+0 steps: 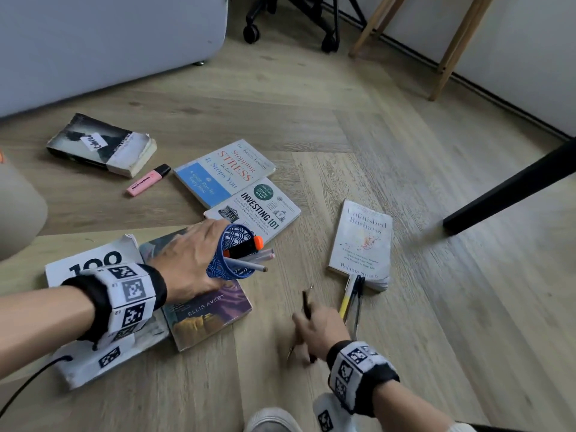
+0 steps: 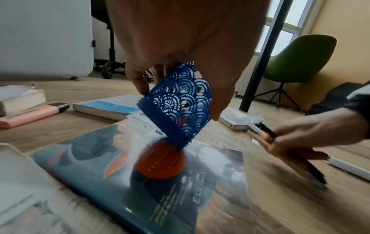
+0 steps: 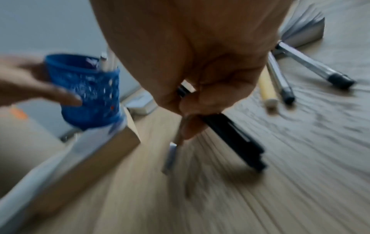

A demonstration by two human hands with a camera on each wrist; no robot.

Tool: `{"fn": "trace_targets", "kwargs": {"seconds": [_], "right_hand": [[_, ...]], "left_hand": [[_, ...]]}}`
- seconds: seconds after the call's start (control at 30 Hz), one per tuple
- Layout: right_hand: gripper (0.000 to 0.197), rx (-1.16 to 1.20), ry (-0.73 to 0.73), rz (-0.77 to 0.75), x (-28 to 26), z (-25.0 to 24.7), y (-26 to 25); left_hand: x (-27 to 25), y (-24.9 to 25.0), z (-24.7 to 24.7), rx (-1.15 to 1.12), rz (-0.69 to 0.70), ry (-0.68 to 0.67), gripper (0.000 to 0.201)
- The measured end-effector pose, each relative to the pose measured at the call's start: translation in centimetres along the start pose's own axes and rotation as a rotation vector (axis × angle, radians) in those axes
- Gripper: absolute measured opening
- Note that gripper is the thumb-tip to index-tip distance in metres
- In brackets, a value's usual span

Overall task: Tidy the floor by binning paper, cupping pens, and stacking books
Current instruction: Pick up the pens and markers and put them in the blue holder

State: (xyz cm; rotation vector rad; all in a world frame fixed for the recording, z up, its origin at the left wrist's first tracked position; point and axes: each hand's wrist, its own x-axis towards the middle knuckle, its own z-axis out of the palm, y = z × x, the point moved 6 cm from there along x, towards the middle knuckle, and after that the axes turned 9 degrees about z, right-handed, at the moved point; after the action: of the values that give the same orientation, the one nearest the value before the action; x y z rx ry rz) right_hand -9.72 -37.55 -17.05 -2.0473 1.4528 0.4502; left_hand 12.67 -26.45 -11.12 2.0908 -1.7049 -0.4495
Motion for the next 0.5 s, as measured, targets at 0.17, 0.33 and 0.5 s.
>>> {"fn": "trace_targets", "kwargs": {"seconds": [0.17, 0.33, 0.5], "right_hand": [[0.037, 0.611, 0.274, -0.2, -0.9, -8.2, -4.9], [0.03, 0.623, 0.286, -0.518, -3.5, -10.3, -11.9], [0.018, 0.45, 0.316, -0.749, -4.5, -7.4, -14.6]], "left_hand": [[-0.1, -0.3, -0.2, -0.029, -0.025, 0.013, 0.086], [0.3, -0.2, 0.0, -0.021, -0.054, 0.011, 0.085], [0.2, 0.6, 0.0, -0.019, -0.064, 0.038, 0.074]]}}
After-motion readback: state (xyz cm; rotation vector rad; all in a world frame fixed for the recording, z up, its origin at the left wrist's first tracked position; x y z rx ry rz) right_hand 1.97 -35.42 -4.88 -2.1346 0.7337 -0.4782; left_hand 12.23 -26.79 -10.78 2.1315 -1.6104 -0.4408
